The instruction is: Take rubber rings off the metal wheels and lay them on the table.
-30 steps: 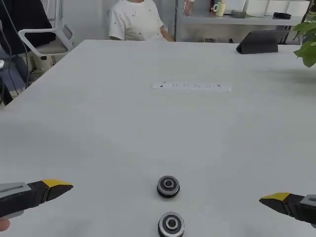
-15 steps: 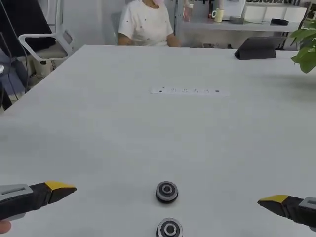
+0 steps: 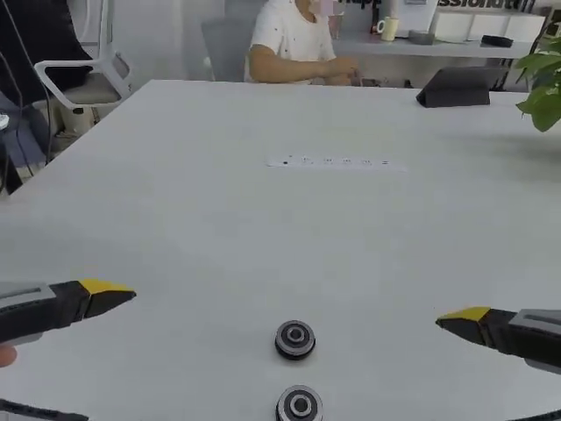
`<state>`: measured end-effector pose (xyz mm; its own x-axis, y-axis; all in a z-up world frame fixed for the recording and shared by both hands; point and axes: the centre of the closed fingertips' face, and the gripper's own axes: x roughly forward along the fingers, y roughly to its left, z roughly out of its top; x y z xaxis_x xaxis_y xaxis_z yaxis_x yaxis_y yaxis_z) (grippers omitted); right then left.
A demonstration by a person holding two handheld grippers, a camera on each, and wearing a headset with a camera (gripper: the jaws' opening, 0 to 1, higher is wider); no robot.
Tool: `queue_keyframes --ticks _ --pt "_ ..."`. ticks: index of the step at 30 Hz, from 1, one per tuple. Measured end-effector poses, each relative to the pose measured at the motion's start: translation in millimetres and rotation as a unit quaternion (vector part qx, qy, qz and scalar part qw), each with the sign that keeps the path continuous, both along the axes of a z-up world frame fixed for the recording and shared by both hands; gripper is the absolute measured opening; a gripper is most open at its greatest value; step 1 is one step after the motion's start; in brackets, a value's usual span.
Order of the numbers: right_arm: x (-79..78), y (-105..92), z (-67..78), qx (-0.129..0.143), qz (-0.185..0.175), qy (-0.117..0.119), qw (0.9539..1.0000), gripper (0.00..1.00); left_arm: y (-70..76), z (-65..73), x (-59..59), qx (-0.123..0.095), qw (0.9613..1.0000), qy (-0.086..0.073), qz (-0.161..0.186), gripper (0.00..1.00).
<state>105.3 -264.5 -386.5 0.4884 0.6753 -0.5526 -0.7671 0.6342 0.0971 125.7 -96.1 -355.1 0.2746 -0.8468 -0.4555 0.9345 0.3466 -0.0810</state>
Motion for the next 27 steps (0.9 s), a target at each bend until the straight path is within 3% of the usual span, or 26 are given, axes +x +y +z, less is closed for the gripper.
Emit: queue_keyframes --ticks 5,10,13,18,22,27 --pt "13.4 8.8 15.3 -0.007 0.017 -0.020 0.9996 0.88 -3.4 11.8 10.4 0.013 0.9995 -0.029 -0.007 0.96" --pt "25.6 22.4 30.9 -0.009 0.040 -0.043 0.9982 0.83 -16.3 27.0 17.1 0.004 0.9986 -0.047 -0.026 0.95" --pt "31.5 32.6 37.3 -0.008 0.053 -0.052 0.9972 0.82 -24.0 33.3 23.1 0.006 0.9975 -0.063 -0.030 0.87" --pt "36.4 49.5 39.4 -0.019 0.084 -0.055 0.9947 0.81 -40.6 45.1 27.0 -0.009 0.9957 -0.076 -0.052 0.84" --pt "39.7 62.7 38.2 -0.019 0.105 -0.056 0.9927 0.80 -55.9 52.9 30.1 -0.014 0.9925 -0.096 -0.074 0.79" --pt "40.4 73.0 24.9 -0.009 0.116 -0.043 0.9923 0.78 -74.3 50.1 29.0 -0.015 0.9897 -0.102 -0.100 0.73"
